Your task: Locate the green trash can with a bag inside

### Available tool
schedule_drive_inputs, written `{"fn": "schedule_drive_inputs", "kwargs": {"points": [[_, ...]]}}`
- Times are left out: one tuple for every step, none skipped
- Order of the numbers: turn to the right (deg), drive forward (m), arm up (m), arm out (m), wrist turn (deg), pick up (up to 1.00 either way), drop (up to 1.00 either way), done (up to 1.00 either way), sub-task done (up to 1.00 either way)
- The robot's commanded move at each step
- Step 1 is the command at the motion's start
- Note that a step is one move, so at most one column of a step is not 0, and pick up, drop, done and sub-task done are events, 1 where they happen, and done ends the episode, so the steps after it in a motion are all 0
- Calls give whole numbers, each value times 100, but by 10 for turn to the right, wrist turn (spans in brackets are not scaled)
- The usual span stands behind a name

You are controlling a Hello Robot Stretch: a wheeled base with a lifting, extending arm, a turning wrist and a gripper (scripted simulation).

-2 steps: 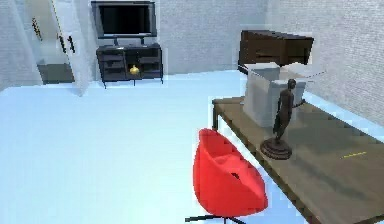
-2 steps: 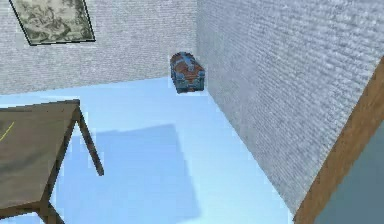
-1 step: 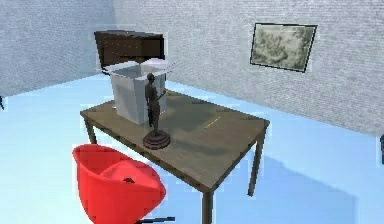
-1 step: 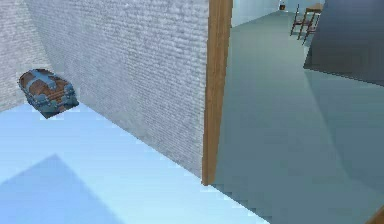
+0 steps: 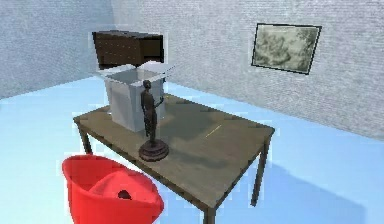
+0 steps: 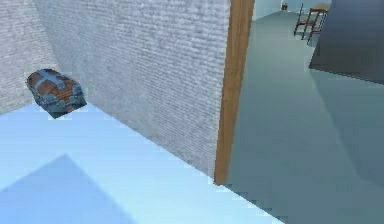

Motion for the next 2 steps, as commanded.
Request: {"fn": "schedule_drive_inputs", "kwargs": {"points": [[-450, 0, 0, 0, 0, 0, 0, 0, 0], [-330, 0, 0, 0, 0, 0, 0, 0, 0]]}}
